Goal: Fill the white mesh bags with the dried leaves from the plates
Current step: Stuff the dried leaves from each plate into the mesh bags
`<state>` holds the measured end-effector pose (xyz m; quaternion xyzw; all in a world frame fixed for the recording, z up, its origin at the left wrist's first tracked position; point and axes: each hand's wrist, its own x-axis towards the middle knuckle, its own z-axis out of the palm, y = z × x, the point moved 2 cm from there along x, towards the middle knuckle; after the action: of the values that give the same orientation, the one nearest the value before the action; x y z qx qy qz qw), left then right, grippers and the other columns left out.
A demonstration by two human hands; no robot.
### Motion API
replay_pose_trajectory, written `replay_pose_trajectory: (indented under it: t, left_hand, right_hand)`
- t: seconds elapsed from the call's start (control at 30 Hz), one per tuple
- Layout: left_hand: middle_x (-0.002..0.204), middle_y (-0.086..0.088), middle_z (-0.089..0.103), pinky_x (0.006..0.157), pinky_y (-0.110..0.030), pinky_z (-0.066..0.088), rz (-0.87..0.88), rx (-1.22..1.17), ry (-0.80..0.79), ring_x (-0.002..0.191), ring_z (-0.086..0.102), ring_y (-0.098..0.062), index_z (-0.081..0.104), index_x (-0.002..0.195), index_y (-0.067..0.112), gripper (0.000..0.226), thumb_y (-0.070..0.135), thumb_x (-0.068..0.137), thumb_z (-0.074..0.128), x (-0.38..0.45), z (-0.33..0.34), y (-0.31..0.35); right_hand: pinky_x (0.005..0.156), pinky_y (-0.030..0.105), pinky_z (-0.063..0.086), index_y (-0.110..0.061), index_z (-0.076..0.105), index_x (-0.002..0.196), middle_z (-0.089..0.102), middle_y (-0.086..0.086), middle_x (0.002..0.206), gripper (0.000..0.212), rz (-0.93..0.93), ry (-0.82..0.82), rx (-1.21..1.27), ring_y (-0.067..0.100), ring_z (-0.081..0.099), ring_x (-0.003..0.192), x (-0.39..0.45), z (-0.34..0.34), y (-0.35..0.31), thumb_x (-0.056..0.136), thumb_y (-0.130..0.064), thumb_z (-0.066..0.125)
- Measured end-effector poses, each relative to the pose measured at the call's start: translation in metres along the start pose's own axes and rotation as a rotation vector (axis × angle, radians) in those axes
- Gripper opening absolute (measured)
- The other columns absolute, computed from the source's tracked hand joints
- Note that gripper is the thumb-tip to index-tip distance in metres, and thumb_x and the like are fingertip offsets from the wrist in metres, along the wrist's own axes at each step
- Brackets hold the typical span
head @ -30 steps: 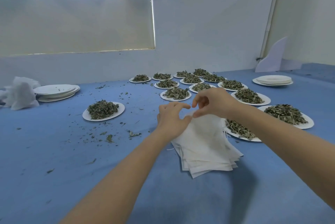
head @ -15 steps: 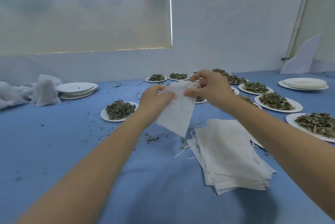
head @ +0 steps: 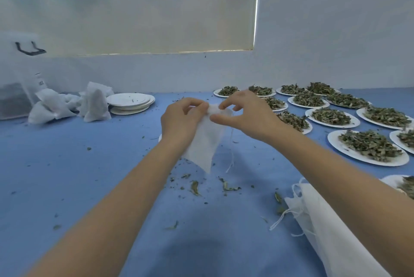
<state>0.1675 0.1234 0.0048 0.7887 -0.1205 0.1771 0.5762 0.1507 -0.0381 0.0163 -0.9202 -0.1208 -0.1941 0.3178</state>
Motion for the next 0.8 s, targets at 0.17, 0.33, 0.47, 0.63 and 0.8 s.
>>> replay_pose_trajectory:
  t: [0.17,0.33,0.47,0.63,0.8]
  left_hand:
    - [0.078,0.025,0.064,0.062,-0.002,0.039,0.076,0.065,-0.023,0.076,0.055,0.014,0.062,0.069,0.042,0.018,0.034,0.085,0.063,0.012,-0.008,-0.016]
    - [0.073,0.031,0.061,0.064,-0.004,0.038,0.121,0.125,-0.033,0.080,0.055,0.008,0.060,0.071,0.043,0.019,0.032,0.087,0.061,0.024,-0.018,-0.029]
    - [0.084,0.021,0.062,0.071,-0.013,0.040,0.097,0.117,-0.017,0.084,0.055,-0.002,0.061,0.080,0.036,0.013,0.029,0.090,0.057,0.035,-0.027,-0.040]
    - [0.080,0.022,0.052,0.062,0.000,0.030,0.090,0.291,0.068,0.076,0.046,0.001,0.056,0.089,0.024,0.010,0.023,0.095,0.048,0.042,-0.032,-0.050]
    - [0.092,0.005,0.049,0.068,-0.022,0.031,-0.122,0.131,0.341,0.087,0.044,-0.016,0.054,0.103,0.017,0.019,0.022,0.098,0.036,0.061,-0.068,-0.058]
  right_hand:
    - [0.088,0.040,0.052,-0.019,0.071,0.089,0.066,0.002,0.107,0.024,0.274,-0.130,0.420,0.021,0.060,0.105,0.020,0.024,0.001,0.074,-0.038,0.076]
    - [0.081,0.033,0.055,-0.020,0.073,0.087,0.065,-0.002,0.081,0.027,0.261,-0.269,0.457,0.012,0.062,0.081,0.034,0.042,0.002,0.075,-0.043,0.074]
    - [0.064,0.016,0.054,-0.016,0.070,0.099,0.065,-0.008,0.078,0.025,0.247,-0.229,0.592,0.000,0.061,0.062,0.042,0.057,0.001,0.079,-0.030,0.074]
    - [0.069,0.020,0.044,-0.028,0.069,0.076,0.062,-0.014,0.084,0.018,0.132,-0.098,0.412,0.003,0.057,0.074,0.044,0.066,-0.002,0.082,-0.044,0.067]
    - [0.078,0.027,0.048,-0.008,0.071,0.073,0.068,-0.001,0.084,0.041,0.063,-0.092,0.124,0.004,0.062,0.072,0.031,0.065,0.014,0.084,-0.046,0.062]
